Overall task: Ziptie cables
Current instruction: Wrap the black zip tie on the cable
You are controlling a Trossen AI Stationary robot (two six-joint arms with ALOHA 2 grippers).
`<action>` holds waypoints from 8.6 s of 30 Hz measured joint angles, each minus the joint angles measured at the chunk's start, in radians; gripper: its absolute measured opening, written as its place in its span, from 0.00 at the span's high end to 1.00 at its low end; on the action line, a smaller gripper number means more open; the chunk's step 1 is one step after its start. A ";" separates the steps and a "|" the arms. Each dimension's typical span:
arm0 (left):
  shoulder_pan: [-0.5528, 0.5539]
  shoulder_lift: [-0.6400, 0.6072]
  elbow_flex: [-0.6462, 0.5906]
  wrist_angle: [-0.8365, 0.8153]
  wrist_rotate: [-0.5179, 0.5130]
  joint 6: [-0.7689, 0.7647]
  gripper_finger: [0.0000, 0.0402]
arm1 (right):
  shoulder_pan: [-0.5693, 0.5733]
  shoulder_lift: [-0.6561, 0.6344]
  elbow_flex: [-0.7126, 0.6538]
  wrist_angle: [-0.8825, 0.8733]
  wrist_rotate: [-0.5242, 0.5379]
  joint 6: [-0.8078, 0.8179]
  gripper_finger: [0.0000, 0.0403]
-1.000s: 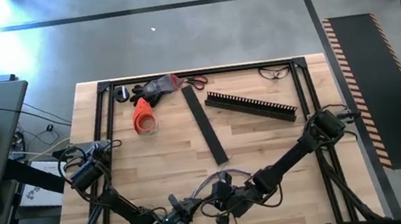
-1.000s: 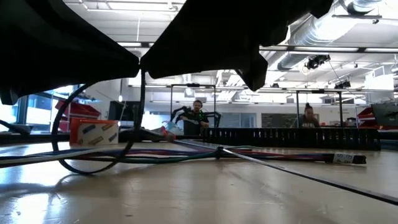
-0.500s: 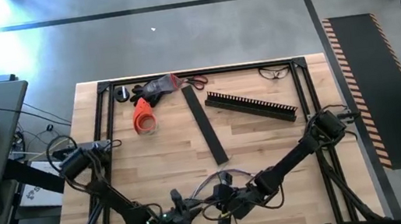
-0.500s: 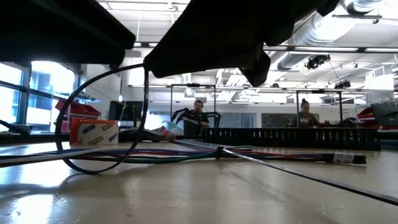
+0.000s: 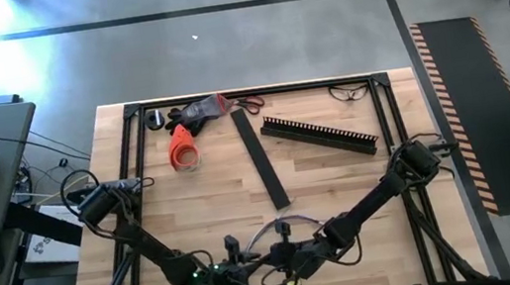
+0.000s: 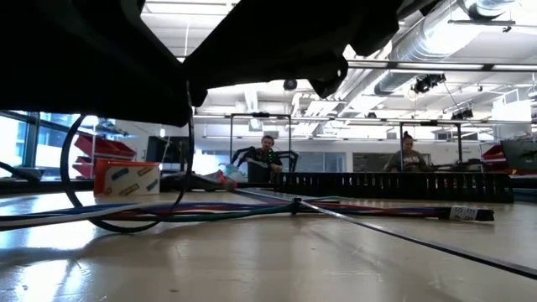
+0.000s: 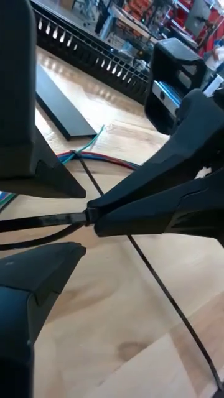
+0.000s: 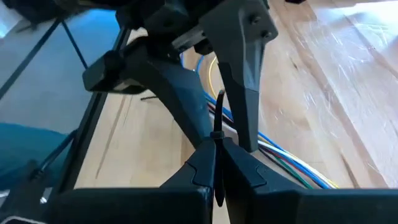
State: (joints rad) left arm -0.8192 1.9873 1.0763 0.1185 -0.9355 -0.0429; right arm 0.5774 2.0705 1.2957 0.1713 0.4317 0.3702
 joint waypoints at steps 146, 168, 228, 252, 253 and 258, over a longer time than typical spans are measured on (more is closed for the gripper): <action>-0.036 -0.029 0.000 -0.145 0.018 -0.112 1.00 | 0.066 0.184 0.242 -0.215 0.322 -0.349 0.85; -0.050 -0.097 -0.005 -0.236 -0.086 -0.147 0.74 | -0.021 0.184 0.393 -0.474 0.124 0.197 1.00; 0.049 -0.255 -0.345 0.200 0.240 -0.042 1.00 | 0.089 0.129 0.392 -0.417 0.070 -0.104 0.96; 0.060 -0.255 -0.345 0.224 0.253 -0.032 0.99 | -0.035 0.167 0.389 -0.454 0.161 -0.256 0.81; 0.060 -0.255 -0.345 0.224 0.253 -0.032 0.99 | -0.035 0.167 0.389 -0.457 0.165 -0.250 0.84; 0.060 -0.255 -0.345 0.224 0.251 -0.030 0.99 | -0.029 0.167 0.389 -0.463 0.192 -0.244 0.98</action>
State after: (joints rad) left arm -0.7593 1.7321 0.7315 0.3424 -0.6849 -0.0731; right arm 0.5486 2.2372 1.6852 -0.2918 0.6240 0.1257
